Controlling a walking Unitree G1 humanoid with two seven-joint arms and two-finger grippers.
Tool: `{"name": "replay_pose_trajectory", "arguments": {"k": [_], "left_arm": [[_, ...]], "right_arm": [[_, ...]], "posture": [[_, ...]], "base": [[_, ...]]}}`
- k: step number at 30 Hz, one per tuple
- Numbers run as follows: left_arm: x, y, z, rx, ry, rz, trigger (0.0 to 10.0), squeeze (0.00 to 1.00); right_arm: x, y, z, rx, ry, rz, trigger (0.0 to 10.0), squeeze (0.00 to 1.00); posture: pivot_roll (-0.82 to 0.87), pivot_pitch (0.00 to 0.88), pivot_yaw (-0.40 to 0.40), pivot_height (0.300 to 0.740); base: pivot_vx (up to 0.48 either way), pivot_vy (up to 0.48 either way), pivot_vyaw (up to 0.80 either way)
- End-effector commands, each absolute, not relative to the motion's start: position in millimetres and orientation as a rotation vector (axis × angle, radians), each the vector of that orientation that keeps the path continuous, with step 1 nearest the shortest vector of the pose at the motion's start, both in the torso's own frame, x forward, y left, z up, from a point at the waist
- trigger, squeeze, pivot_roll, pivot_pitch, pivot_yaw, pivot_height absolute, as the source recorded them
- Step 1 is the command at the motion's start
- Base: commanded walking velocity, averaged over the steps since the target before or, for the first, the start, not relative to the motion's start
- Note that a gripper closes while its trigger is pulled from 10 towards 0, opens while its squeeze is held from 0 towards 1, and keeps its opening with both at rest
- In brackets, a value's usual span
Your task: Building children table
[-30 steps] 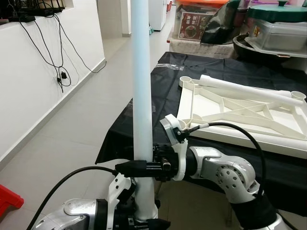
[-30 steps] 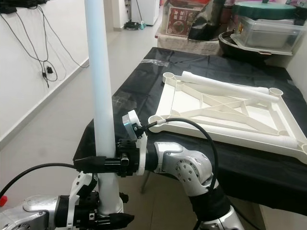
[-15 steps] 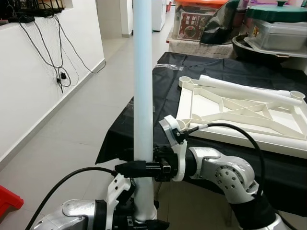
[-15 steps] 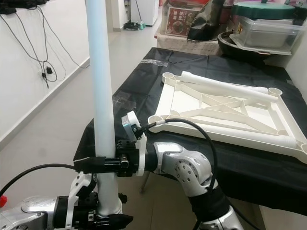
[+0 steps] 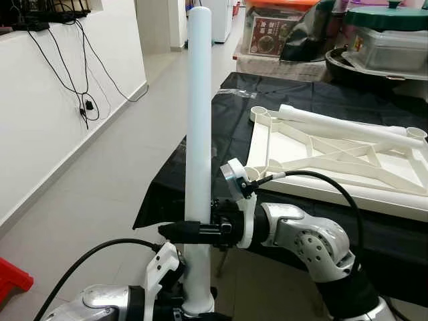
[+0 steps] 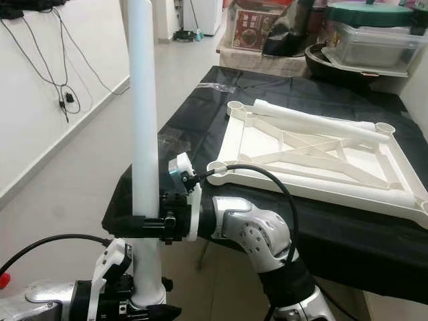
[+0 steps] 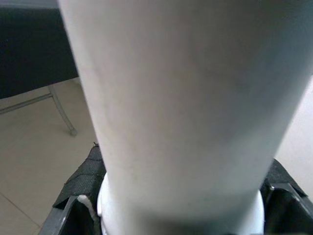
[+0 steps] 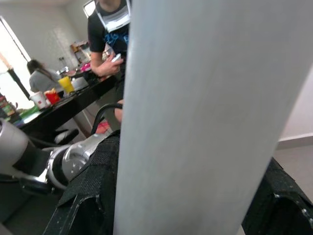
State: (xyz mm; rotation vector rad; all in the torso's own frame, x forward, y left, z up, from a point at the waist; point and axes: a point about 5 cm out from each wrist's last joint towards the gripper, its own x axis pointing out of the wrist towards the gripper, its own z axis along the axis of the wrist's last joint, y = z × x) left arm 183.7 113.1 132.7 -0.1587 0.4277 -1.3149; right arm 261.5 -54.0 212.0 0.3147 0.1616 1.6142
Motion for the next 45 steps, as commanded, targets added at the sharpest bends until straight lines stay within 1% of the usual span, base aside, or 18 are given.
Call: {"name": "replay_pose_trajectory", "arguments": {"k": [1,10,11,18,28,29,35,38,39,42,43,44,45], "left_arm": [[180,114,135,-0.144,0.431,-1.331,10.0,0.00],[178,114,135,-0.148,0.444,-1.339,10.0,0.00],[178,114,134,-0.149,0.445,-1.341,10.0,0.00],[173,113,132,-0.160,0.464,-1.355,10.0,0.00],[172,113,128,-0.139,0.510,-1.337,10.0,0.00],[172,113,128,-0.150,0.511,-1.332,10.0,1.00],[174,115,128,-0.159,0.491,-1.301,10.0,1.00],[176,117,126,-0.137,0.484,-1.270,10.0,1.00],[177,119,125,-0.128,0.475,-1.241,10.0,0.00],[181,124,126,-0.144,0.438,-1.159,10.0,0.00],[181,124,126,-0.144,0.438,-1.159,10.0,0.00],[184,126,126,-0.142,0.420,-1.118,10.0,0.00],[200,135,130,-0.117,0.304,-0.914,10.0,0.00]], "right_arm": [[257,-51,212,0.301,0.162,1.646,10.0,0.00],[249,-49,213,0.299,0.187,1.691,10.0,0.00],[248,-48,213,0.298,0.192,1.694,0.0,0.00],[247,-47,211,0.295,0.206,1.702,0.0,0.00],[247,-48,209,0.302,0.211,1.697,0.0,0.00],[247,-48,210,0.304,0.211,1.695,0.0,0.00],[253,-55,215,0.292,0.191,1.682,0.0,0.00],[258,-60,218,0.280,0.177,1.665,0.0,0.00],[264,-66,221,0.270,0.159,1.632,0.0,0.00],[283,-84,227,0.246,0.113,1.513,0.0,0.00],[283,-84,227,0.246,0.113,1.513,0.0,0.00],[290,-90,228,0.237,0.097,1.459,0.0,0.00],[314,-111,235,0.226,0.019,1.236,0.0,0.00]], "posture": [[0.09,0.085,-0.024,0.740],[0.09,0.085,-0.022,0.740],[0.09,0.085,-0.022,0.740],[0.09,0.086,-0.022,0.740],[0.09,0.083,-0.025,0.740],[0.09,0.082,-0.024,0.740],[0.09,0.078,-0.025,0.740],[0.09,0.073,-0.024,0.740],[0.08,0.065,-0.024,0.740],[0.09,0.057,-0.027,0.740],[0.09,0.057,-0.027,0.740],[0.09,0.056,-0.027,0.740],[0.09,0.049,-0.032,0.740]], "base": [[0.000,0.000,0.00],[0.000,0.000,0.00],[0.000,0.000,0.00],[0.000,0.000,0.00],[0.000,0.000,0.00],[0.000,0.000,0.00],[0.000,0.000,0.00],[0.000,0.000,0.00],[0.000,0.000,0.00],[0.000,0.000,0.00],[0.000,0.000,0.00],[0.000,0.000,0.00],[0.000,0.000,0.00]]}}
